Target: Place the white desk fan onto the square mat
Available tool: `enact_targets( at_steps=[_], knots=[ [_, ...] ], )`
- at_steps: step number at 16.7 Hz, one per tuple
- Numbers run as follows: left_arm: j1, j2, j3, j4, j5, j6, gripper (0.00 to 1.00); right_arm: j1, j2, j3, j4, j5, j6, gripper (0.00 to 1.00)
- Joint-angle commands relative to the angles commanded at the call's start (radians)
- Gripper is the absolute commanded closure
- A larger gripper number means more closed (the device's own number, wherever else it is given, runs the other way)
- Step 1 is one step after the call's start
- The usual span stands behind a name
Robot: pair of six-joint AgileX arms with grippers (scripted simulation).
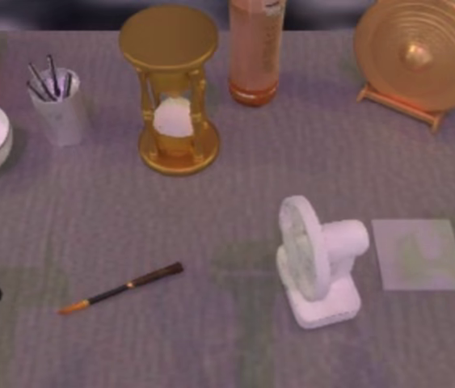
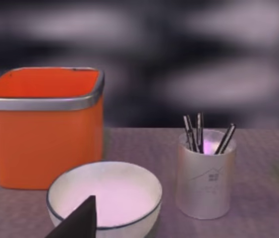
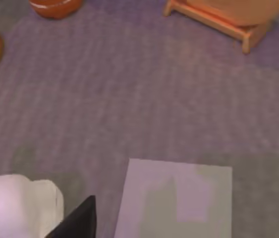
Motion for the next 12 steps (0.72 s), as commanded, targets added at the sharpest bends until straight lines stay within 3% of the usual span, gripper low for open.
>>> enact_targets(
  at_steps=[7, 12],
  knots=[
    [0.0, 0.0, 0.0, 0.0, 0.0, 0.0, 0.0, 0.255, 0.725, 0.678, -0.525, 0.0, 0.176, 0.0],
    [0.0, 0.0, 0.0, 0.0, 0.0, 0.0, 0.0, 0.401, 1.141, 1.082, -0.81, -0.004, 0.274, 0.0]
  ],
)
